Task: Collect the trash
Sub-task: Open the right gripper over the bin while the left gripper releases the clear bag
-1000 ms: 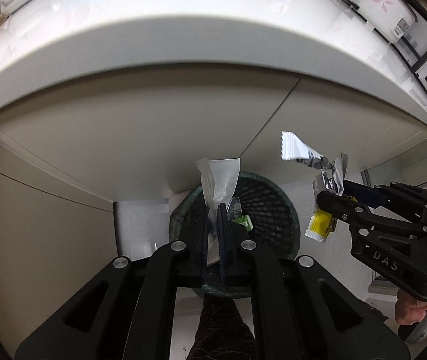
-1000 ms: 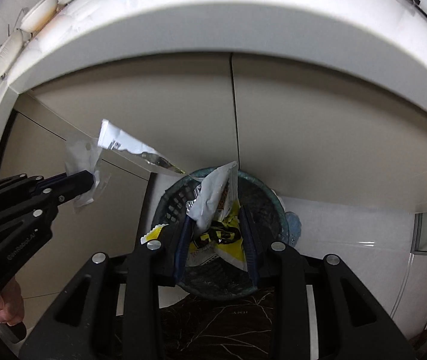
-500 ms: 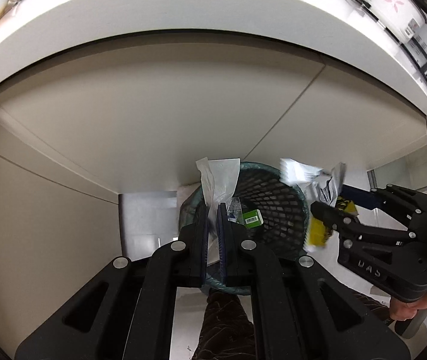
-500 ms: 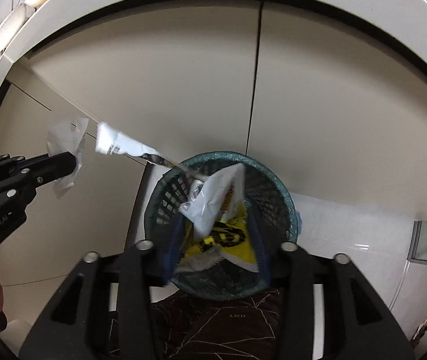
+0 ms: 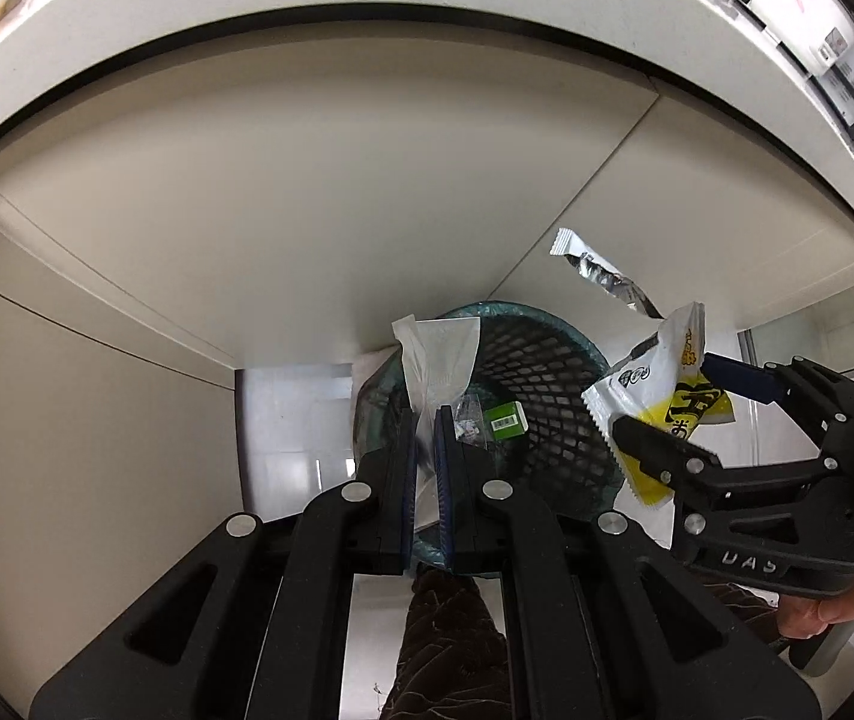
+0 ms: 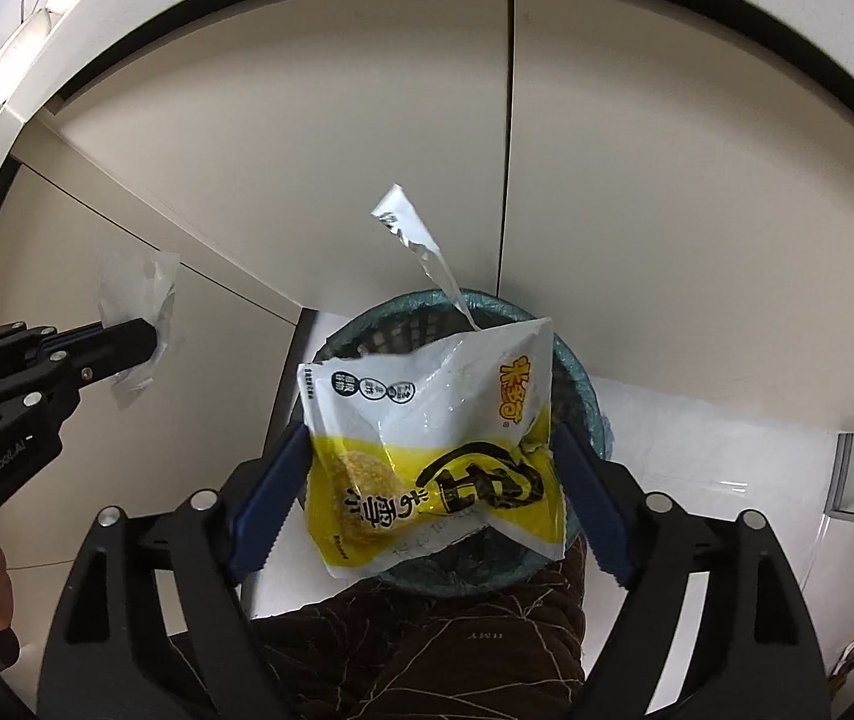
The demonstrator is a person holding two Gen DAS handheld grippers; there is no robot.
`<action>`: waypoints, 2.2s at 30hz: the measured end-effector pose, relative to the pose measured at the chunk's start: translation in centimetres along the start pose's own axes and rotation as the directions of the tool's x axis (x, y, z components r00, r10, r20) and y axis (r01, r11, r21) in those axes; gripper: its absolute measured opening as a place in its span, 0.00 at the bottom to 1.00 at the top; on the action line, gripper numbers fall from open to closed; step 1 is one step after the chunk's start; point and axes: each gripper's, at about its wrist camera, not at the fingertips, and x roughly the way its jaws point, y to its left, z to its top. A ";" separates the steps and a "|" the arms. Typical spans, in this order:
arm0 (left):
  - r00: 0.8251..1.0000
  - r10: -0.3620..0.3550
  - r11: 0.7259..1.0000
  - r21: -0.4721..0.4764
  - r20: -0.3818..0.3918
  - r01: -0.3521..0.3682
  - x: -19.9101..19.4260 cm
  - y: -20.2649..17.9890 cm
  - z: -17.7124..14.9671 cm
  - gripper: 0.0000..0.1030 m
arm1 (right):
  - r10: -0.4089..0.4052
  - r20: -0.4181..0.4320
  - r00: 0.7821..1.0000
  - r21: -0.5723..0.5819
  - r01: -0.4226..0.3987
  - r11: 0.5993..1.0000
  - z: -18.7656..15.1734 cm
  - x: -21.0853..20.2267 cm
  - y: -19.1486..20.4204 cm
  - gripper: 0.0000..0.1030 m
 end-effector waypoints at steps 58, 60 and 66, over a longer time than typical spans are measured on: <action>0.996 -0.040 0.983 0.178 -0.076 0.053 5.3 -7.6 -0.6 0.30 | -0.138 0.128 0.982 0.193 0.112 0.975 -2.8 -4.7 -10.3 0.92; 0.996 -0.037 0.983 0.175 -0.077 0.050 5.3 -7.7 -0.7 0.31 | -0.136 0.127 0.983 0.193 0.110 0.975 -2.8 -4.6 -10.4 0.92; 0.997 -0.041 0.987 0.154 -0.070 0.051 5.3 -7.8 -0.6 0.42 | -0.132 0.128 0.983 0.190 0.106 0.976 -2.7 -4.5 -10.5 0.92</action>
